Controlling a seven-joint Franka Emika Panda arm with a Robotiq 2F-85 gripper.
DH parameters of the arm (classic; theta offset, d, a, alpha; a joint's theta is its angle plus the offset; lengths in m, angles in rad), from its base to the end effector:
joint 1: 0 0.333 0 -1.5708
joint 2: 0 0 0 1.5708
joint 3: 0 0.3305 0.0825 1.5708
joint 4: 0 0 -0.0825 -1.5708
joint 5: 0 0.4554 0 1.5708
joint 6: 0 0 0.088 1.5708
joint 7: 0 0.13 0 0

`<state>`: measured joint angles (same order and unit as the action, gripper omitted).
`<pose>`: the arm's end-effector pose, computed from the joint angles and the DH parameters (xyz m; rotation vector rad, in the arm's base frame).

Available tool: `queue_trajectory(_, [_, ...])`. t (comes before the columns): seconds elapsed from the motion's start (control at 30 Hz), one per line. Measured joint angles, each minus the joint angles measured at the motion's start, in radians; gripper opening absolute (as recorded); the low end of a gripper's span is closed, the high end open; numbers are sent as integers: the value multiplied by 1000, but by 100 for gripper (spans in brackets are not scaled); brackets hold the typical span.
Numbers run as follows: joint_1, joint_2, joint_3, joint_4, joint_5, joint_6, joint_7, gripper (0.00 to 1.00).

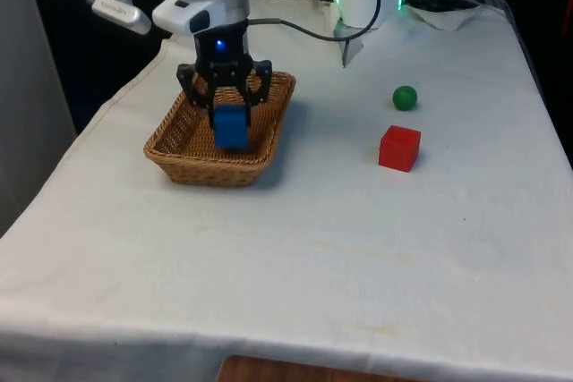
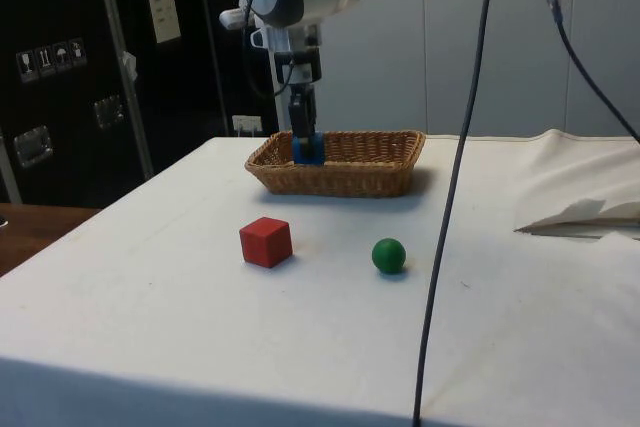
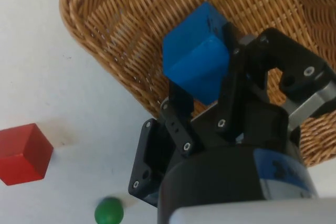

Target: Place all non-red objects into the basket.

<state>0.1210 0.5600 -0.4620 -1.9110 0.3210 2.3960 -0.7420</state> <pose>0.6458 -0.2193 0.1642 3.1006 0.3489 -0.0143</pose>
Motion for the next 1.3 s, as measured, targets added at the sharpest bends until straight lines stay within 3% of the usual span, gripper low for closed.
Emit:
queue_trajectory(0.93, [-3,4,-9,3,8,-4,-5,50])
queue_trajectory(1.07, [-3,4,-9,3,8,-4,-5,63])
queue_trajectory(1.13, [-3,4,-10,3,8,-4,-5,78])
queue_trajectory(1.3, [-4,4,-10,3,8,-4,-5,100])
